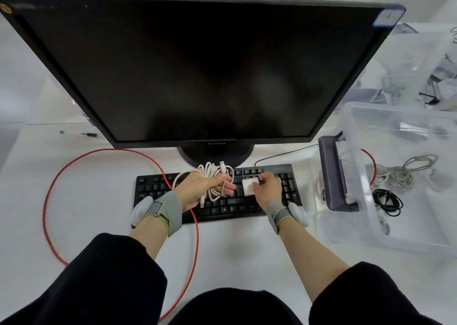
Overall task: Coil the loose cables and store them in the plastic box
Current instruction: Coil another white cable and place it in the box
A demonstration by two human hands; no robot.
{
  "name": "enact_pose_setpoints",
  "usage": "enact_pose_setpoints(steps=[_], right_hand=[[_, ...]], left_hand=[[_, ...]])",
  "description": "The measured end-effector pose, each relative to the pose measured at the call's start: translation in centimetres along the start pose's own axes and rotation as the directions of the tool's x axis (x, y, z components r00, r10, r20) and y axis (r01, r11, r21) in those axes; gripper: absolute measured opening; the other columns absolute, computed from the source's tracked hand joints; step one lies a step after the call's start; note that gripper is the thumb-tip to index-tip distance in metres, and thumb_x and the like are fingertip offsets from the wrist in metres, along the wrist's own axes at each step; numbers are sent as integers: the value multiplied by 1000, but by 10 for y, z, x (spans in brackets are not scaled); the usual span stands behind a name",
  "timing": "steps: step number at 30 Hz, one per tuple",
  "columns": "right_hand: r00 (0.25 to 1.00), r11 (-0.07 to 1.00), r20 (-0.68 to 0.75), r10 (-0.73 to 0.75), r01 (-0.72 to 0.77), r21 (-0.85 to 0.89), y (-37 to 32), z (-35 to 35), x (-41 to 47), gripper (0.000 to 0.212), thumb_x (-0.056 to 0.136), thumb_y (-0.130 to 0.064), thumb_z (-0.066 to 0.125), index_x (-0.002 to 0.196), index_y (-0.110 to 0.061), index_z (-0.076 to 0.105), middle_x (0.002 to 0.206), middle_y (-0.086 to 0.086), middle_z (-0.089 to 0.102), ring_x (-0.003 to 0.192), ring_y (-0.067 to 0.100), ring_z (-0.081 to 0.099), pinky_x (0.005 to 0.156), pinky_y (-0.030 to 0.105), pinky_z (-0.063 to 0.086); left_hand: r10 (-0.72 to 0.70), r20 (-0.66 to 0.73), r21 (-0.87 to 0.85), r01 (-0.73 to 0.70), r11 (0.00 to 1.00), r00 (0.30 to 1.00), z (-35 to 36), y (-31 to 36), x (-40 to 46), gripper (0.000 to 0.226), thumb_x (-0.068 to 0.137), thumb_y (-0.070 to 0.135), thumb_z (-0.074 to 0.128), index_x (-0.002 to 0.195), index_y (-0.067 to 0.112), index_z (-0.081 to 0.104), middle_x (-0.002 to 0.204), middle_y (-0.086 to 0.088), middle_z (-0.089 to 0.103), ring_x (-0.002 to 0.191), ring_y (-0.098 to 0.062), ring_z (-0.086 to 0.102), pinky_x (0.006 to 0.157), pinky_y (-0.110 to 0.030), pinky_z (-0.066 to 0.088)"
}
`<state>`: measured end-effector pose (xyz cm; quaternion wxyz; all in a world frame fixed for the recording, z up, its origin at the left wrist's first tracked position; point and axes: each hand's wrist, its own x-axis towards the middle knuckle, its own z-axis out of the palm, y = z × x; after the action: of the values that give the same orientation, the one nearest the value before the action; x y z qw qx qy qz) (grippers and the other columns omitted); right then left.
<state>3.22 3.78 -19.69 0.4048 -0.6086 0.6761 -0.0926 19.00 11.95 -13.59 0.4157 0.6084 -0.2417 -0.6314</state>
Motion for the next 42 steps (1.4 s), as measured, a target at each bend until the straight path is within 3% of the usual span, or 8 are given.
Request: enact_pose_setpoints(steps=[6, 12, 17, 23, 28, 33, 38, 42], right_hand=[[986, 971, -104, -131, 149, 186, -35, -21, -9, 21, 94, -12, 51, 110, -6, 61, 110, 12, 56, 86, 16, 49, 83, 18, 32], [929, 879, 166, -330, 239, 413, -71, -41, -41, 19, 92, -20, 58, 82, -8, 69, 48, -20, 52, 55, -3, 49, 61, 11, 38], [859, 901, 296, -417, 350, 255, -88, -51, -54, 19, 87, -28, 66, 81, -10, 69, 74, -10, 62, 70, -2, 54, 66, 10, 41], [865, 881, 217, -452, 396, 260, -84, -57, -59, 15, 92, -20, 58, 83, -10, 62, 71, -7, 55, 64, 2, 47, 58, 9, 37], [962, 650, 175, -208, 3, 760, -76, -64, -58, 29, 101, -19, 40, 75, -10, 51, 75, 2, 64, 72, 14, 62, 61, 20, 50], [931, 284, 335, -142, -286, 915, -79, -62, -59, 30, 103, -21, 33, 76, -10, 40, 44, -1, 42, 45, 15, 47, 58, 31, 55], [897, 458, 358, -258, -212, 863, -85, -65, -74, 21, 97, -28, 49, 89, -9, 52, 50, -6, 20, 48, 9, 22, 44, 18, 33], [742, 617, 525, -417, -194, 763, -82, -68, -83, 62, 78, -49, 55, 119, -2, 53, 59, -5, 20, 53, 7, 23, 56, 21, 26]], left_hand=[[-23, -96, -172, 6, 985, 995, 1, 6, -3, 17, 95, 9, 51, 86, 1, 63, 70, -11, 71, 66, -16, 71, 77, -26, 56], [27, -71, -38, -30, 999, 997, -3, 15, -15, 13, 90, 11, 60, 91, -1, 66, 77, -12, 73, 76, -22, 72, 79, -28, 57], [72, -3, 193, -70, 979, 997, 1, 22, -27, 21, 87, 15, 64, 96, -4, 66, 83, -18, 72, 80, -26, 71, 84, -30, 55], [89, -84, -91, -97, 991, 992, 4, 22, -32, 17, 89, 12, 60, 96, -3, 64, 82, -14, 73, 70, -17, 72, 73, -24, 58], [82, -256, -627, -230, 744, 963, -1, 30, -33, 37, 99, 30, 43, 69, 9, 47, 40, 3, 47, 38, -7, 51, 57, -20, 56], [130, -64, -739, -135, 661, 989, 2, 44, -46, 50, 98, 38, 40, 55, 13, 43, 41, 6, 27, 30, -4, 26, 32, -12, 29], [157, 46, -584, -101, 806, 987, 15, 51, -55, 52, 90, 43, 45, 46, 15, 46, 38, 8, 27, 28, -2, 25, 28, -11, 26], [148, 108, -512, -73, 856, 983, 17, 55, -62, 43, 79, 44, 49, 48, 13, 49, 37, 7, 28, 26, -1, 25, 28, -11, 27]])
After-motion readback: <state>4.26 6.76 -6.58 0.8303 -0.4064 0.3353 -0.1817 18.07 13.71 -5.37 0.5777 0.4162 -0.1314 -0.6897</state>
